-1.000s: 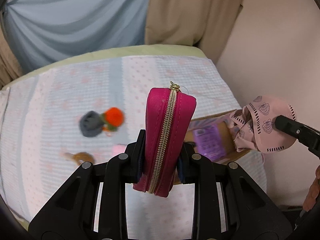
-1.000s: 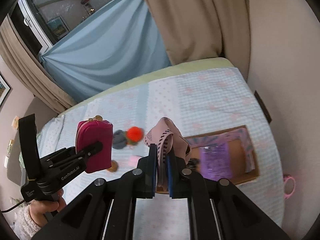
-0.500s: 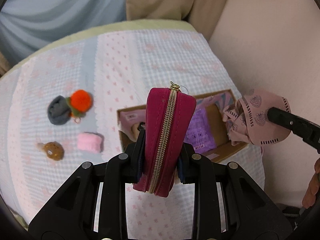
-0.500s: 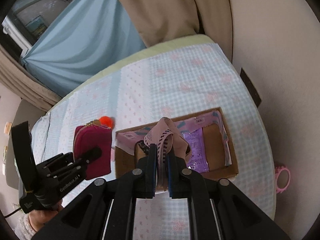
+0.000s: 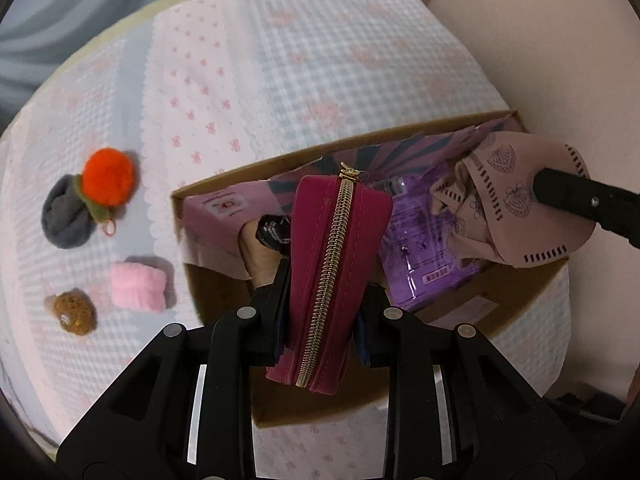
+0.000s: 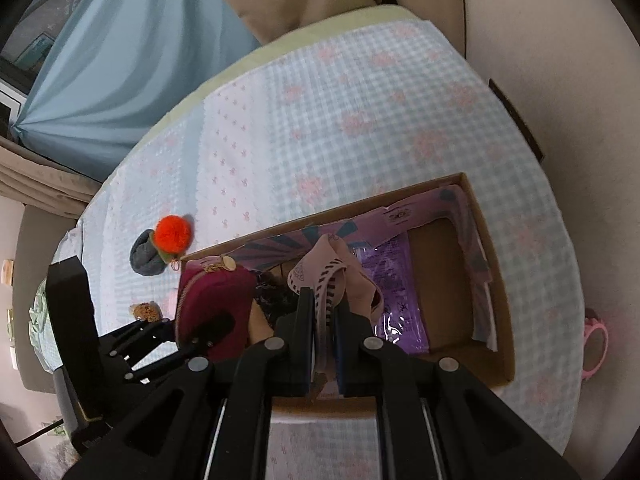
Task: Organize soft objects
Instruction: 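Carry pouch and pink mask into the box and open both tools, then withdraw both tools from the box and approach the remaining items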
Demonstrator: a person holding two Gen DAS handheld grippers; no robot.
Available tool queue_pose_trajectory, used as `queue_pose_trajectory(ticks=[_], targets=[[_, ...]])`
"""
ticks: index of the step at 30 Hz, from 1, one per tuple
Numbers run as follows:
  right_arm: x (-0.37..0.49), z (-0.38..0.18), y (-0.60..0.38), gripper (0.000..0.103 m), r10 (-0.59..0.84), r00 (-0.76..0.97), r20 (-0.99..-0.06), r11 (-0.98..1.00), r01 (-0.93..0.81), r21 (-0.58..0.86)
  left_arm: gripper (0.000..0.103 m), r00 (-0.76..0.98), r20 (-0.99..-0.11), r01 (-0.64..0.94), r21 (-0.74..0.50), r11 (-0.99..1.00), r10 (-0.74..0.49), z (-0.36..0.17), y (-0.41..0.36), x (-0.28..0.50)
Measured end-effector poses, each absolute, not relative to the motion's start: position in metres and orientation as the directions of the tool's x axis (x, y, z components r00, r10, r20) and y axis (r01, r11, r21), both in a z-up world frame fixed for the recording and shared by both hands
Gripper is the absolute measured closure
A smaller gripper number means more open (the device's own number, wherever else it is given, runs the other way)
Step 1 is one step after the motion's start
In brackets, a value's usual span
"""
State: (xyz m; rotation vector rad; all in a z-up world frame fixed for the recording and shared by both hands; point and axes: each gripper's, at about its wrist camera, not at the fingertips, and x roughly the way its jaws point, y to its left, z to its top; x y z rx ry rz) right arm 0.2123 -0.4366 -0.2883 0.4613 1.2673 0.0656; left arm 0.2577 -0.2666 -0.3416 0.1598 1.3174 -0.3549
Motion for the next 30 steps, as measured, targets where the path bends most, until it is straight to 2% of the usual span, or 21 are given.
queue_pose_trajectory(ticks=[1,3,4,5,6,7,8,9,10,21,30], targets=[[0.215,-0.292,-0.438,0.095,0.304,0.301,-0.904,0.906,0.202,0.372,0.078,0.197,-0.967,0.345,-0.086,0.935,-0.162,-0.346,-0.268,0.26],[0.221,-0.3,-0.437,0.095,0.309,0.276,-0.91,0.907,0.202,0.369,0.061,0.183,-0.97,0.354,-0.088,0.931,-0.161,-0.353,-0.27,0.263],[0.226,-0.307,-0.438,0.095,0.293,0.246,-0.924,0.917,0.203,0.345,0.027,0.182,-0.969,0.358,-0.092,0.929,-0.166,-0.354,-0.271,0.264],[0.228,-0.312,-0.438,0.093,0.268,0.22,-0.938,0.928,0.204,0.313,0.001,0.185,-0.968,0.361,-0.092,0.928,-0.168,-0.354,-0.271,0.265],[0.231,-0.316,-0.438,0.083,0.237,0.198,-0.951,0.939,0.206,0.277,0.0,0.187,-0.967,0.365,-0.092,0.927,-0.17,-0.353,-0.272,0.266],[0.232,-0.32,-0.438,0.058,0.199,0.177,-0.964,0.95,0.208,0.234,0.0,0.195,-0.968,0.366,-0.08,0.927,-0.16,-0.353,-0.273,0.267],[0.232,-0.325,-0.439,0.04,0.171,0.163,-0.972,0.957,0.208,0.203,0.0,0.205,-0.966,0.367,-0.072,0.928,-0.155,-0.353,-0.274,0.267],[0.232,-0.327,-0.44,0.009,0.177,0.165,-0.97,0.955,0.208,0.209,0.0,0.223,-0.961,0.368,-0.072,0.927,-0.163,-0.351,-0.273,0.265],[0.23,-0.33,-0.442,0.0,0.198,0.173,-0.965,0.949,0.214,0.233,0.0,0.224,-0.959,0.369,-0.083,0.926,-0.175,-0.35,-0.272,0.264],[0.221,-0.323,-0.434,0.0,0.187,0.21,-0.96,0.956,0.186,0.227,0.0,0.205,-0.963,0.337,-0.101,0.936,-0.178,-0.349,-0.257,0.25],[0.203,-0.281,-0.42,0.0,0.168,0.288,-0.943,0.963,0.155,0.219,0.0,0.253,-0.947,0.314,-0.113,0.943,-0.198,-0.318,-0.237,0.233]])
